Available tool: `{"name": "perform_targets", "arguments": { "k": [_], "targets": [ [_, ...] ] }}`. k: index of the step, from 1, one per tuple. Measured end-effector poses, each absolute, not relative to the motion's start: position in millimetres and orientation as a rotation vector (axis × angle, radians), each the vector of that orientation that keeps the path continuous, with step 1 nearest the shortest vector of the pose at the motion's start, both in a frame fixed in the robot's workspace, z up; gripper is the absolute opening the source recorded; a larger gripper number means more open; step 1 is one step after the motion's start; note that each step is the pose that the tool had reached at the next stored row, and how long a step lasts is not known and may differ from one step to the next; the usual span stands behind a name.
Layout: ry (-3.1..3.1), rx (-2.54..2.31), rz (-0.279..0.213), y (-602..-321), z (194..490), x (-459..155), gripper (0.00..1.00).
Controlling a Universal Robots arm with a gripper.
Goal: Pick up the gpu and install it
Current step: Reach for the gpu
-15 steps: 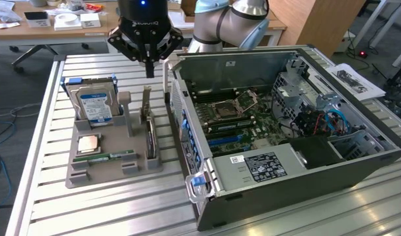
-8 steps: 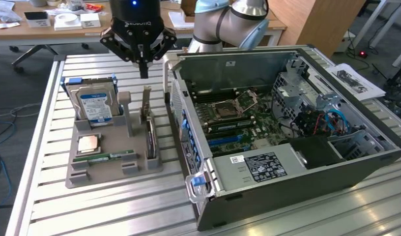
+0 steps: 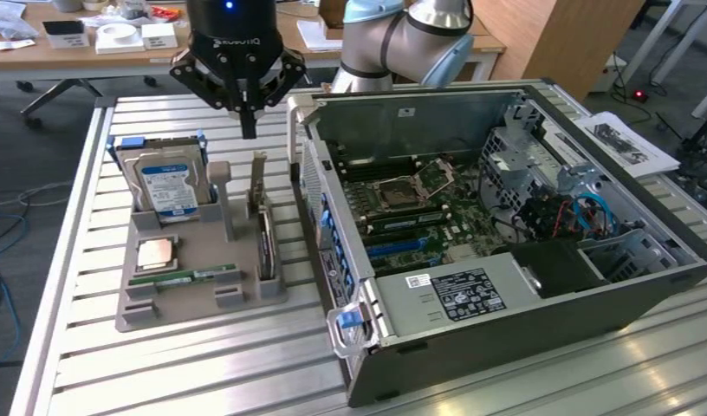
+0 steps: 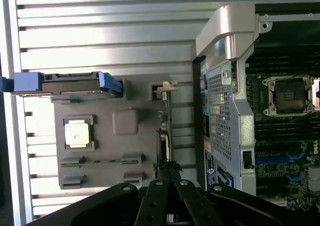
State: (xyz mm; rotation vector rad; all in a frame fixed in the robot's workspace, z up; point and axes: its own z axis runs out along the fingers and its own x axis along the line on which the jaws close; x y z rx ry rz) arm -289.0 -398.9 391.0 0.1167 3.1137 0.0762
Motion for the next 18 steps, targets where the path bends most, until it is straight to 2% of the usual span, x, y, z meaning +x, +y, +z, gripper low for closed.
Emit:
{"name": "perform_targets", "arguments": {
  "k": [18],
  "targets": [
    [3.114, 0.117, 0.076, -407.1, 391.0, -289.4, 0.11]
  ]
}}
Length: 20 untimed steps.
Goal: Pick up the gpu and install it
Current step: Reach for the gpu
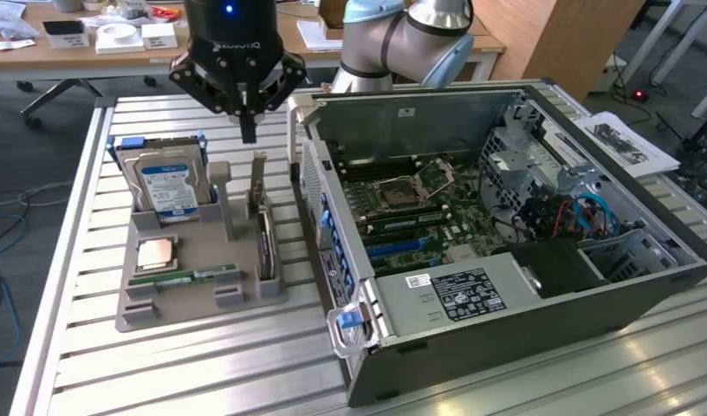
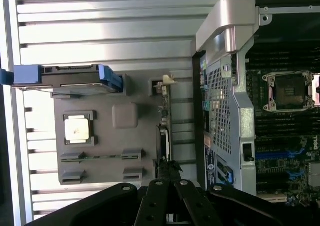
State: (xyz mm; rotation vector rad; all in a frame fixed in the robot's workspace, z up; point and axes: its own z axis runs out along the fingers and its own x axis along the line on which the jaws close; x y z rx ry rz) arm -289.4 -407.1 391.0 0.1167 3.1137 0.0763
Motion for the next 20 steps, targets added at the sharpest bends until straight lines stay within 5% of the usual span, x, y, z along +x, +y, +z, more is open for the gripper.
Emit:
{"name": "perform_targets", "arguments": {
  "k": [20],
  "targets": [
    [3.114, 0.117, 0.076, -420, 391, -290, 0.11]
  ]
}}
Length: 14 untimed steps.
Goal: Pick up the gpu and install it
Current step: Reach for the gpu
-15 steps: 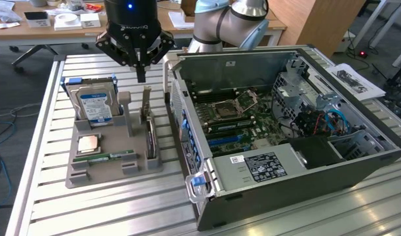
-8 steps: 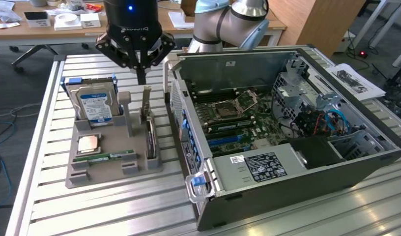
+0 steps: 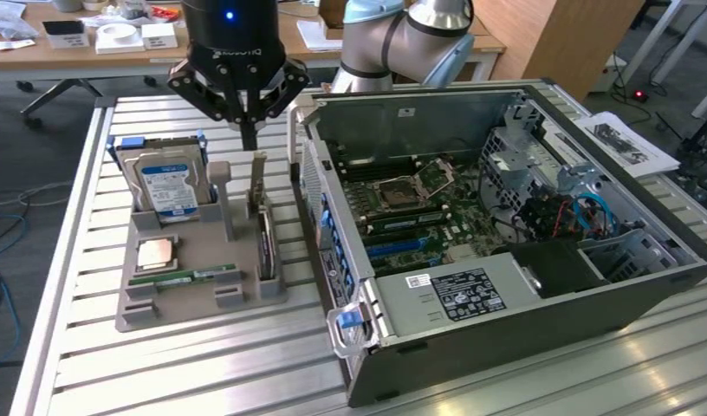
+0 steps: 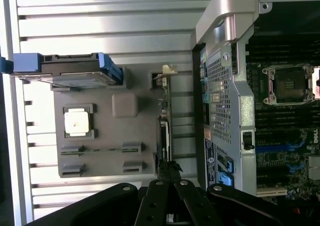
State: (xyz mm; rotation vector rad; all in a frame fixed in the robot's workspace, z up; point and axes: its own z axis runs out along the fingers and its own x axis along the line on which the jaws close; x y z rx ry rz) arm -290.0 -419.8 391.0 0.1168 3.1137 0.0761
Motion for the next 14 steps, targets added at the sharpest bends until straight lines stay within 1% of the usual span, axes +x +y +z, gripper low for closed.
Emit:
{"name": "perform_targets", "arguments": {
  "k": [14],
  "targets": [
    [3.114, 0.117, 0.076, -426.5, 390.9, -290.3, 0.11]
  ]
}}
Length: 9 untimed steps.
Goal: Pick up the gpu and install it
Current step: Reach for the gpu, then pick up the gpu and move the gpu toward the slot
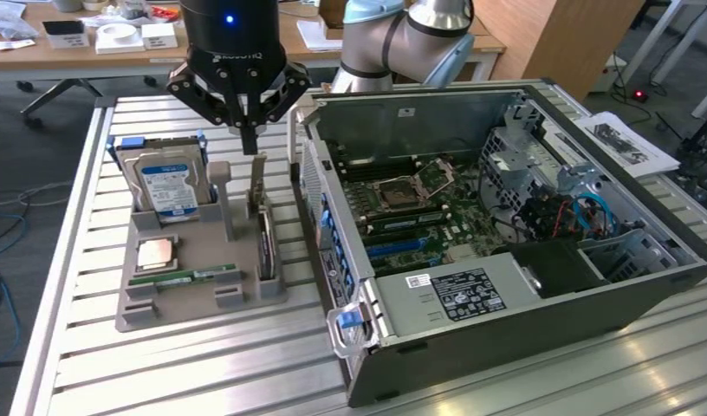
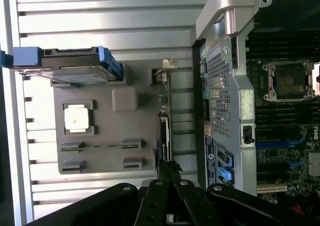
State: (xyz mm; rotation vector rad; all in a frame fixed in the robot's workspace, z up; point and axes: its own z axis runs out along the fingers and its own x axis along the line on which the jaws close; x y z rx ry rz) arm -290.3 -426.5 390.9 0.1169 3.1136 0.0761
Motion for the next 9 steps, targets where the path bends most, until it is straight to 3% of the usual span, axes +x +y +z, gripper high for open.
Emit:
{"name": "perform_targets", "arguments": {
  "k": [9],
  "targets": [
    [3.114, 0.117, 0.076, -426.6, 391.0, -290.3, 0.11]
  ]
}}
